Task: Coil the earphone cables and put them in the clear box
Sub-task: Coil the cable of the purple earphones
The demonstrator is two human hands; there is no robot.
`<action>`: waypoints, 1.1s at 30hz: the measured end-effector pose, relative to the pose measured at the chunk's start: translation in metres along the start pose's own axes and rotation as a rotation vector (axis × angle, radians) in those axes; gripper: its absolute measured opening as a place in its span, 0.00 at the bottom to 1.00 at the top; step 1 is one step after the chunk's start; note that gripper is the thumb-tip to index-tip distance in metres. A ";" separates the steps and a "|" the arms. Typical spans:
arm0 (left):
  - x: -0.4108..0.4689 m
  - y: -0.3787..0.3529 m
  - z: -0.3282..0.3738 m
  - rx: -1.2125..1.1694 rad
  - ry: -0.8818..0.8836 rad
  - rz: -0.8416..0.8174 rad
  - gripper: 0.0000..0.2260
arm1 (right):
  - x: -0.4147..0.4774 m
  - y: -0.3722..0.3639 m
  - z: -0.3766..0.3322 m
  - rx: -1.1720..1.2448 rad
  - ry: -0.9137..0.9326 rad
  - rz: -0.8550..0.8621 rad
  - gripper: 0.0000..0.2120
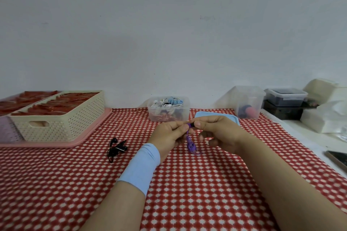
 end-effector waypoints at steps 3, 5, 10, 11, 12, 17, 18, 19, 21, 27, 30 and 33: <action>0.000 -0.001 0.000 0.030 -0.007 -0.003 0.08 | 0.000 0.000 0.001 -0.005 0.004 -0.009 0.09; -0.002 -0.002 0.001 0.030 -0.009 -0.009 0.08 | -0.001 0.000 0.003 -0.013 0.015 -0.018 0.11; -0.006 -0.009 0.004 0.014 -0.025 -0.026 0.09 | -0.003 0.002 -0.001 -0.010 0.050 -0.040 0.16; -0.006 -0.010 0.004 0.007 -0.028 -0.031 0.09 | -0.004 0.003 -0.002 -0.011 0.054 -0.040 0.15; -0.007 -0.010 0.005 0.009 -0.034 -0.031 0.09 | -0.004 0.003 -0.002 -0.015 0.056 -0.042 0.14; -0.009 -0.011 0.005 0.021 -0.046 -0.018 0.08 | -0.005 0.002 -0.003 0.004 0.031 -0.069 0.16; -0.009 -0.013 0.006 -0.026 -0.036 -0.034 0.08 | -0.006 0.002 -0.004 0.020 0.034 -0.067 0.15; -0.010 -0.014 0.006 -0.070 -0.026 -0.046 0.08 | -0.006 0.002 -0.005 0.033 0.040 -0.064 0.13; -0.011 -0.016 0.008 -0.110 -0.016 -0.062 0.08 | -0.007 0.001 -0.008 0.050 0.046 -0.064 0.11; -0.012 -0.017 0.008 -0.078 -0.002 -0.045 0.07 | -0.011 0.003 -0.015 0.037 0.035 -0.083 0.11; -0.011 -0.016 0.008 -0.064 0.004 -0.009 0.07 | -0.014 0.005 -0.021 -0.054 0.070 -0.071 0.09; -0.011 -0.014 0.008 -0.040 0.005 0.021 0.07 | -0.016 0.005 -0.027 -0.138 0.134 -0.044 0.08</action>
Point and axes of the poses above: each hand's wrist, its own x-axis towards the middle knuckle, its own y-axis out of the back of the hand, z = x × y, the point moved 4 cm from there along x, towards the middle knuckle, and after that the axes turned 15 degrees about y, right-handed, at the moved point
